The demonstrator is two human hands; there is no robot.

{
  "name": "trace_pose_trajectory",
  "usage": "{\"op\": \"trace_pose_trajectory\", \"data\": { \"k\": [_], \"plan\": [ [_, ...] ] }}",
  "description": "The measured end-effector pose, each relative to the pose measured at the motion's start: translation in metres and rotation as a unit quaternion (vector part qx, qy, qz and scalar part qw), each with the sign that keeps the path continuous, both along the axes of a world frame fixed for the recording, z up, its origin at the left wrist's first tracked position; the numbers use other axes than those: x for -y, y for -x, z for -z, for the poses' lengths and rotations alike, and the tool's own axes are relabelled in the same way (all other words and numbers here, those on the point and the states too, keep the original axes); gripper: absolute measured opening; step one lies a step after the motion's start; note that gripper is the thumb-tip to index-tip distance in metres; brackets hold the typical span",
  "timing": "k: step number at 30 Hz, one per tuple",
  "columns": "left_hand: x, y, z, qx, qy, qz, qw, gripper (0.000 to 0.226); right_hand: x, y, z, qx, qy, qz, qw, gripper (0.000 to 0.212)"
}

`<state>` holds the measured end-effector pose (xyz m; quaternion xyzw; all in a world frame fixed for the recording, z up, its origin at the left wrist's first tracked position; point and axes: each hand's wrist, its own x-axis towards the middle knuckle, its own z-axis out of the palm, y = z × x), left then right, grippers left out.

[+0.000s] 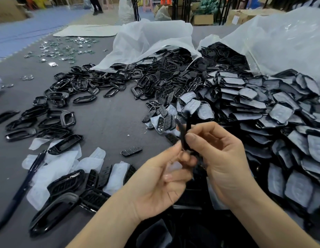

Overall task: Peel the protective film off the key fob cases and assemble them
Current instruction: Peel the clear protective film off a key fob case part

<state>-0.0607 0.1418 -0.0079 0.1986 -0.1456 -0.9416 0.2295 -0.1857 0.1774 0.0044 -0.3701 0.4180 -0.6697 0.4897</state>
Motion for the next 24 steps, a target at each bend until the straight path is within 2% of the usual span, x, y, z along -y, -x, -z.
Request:
{"op": "trace_pose_trajectory", "data": {
  "k": [2,4,6,8,11,12,16,20,22,24],
  "plan": [
    [-0.005,0.005,-0.002,0.106,0.106,-0.007,0.989,0.019,0.0,0.002,-0.002,-0.003,-0.001,-0.01,1.0,0.018],
    [-0.008,0.007,-0.002,0.187,0.206,-0.06,0.959,0.02,0.001,0.002,-0.004,-0.021,0.003,-0.027,0.999,0.022],
    [-0.005,0.004,-0.001,0.253,0.333,-0.148,0.896,0.016,0.001,0.002,-0.004,-0.091,0.01,-0.004,0.996,0.032],
    [-0.002,0.0,0.0,0.273,0.426,-0.197,0.839,0.015,0.001,0.003,-0.002,-0.133,0.01,0.033,0.991,0.036],
    [0.001,-0.006,0.0,0.23,0.453,-0.193,0.839,0.033,0.003,0.006,0.002,-0.143,-0.002,0.06,0.988,0.031],
    [0.001,-0.005,0.0,0.234,0.473,-0.193,0.827,0.032,0.003,0.007,0.003,-0.148,-0.005,0.061,0.987,0.031],
    [0.004,-0.003,0.009,0.347,0.526,-0.232,0.741,0.014,0.004,0.007,0.004,-0.162,-0.022,0.023,0.986,0.031],
    [0.006,-0.004,0.013,0.417,0.568,-0.257,0.661,0.014,0.004,0.007,0.003,-0.082,-0.068,-0.021,0.994,0.031],
    [0.006,-0.005,0.012,0.418,0.571,-0.273,0.651,0.014,0.004,0.008,0.002,-0.036,-0.084,-0.043,0.995,0.035],
    [0.006,-0.005,0.011,0.421,0.56,-0.28,0.656,0.015,0.004,0.01,0.0,-0.037,-0.089,-0.063,0.993,0.038]
  ]
}}
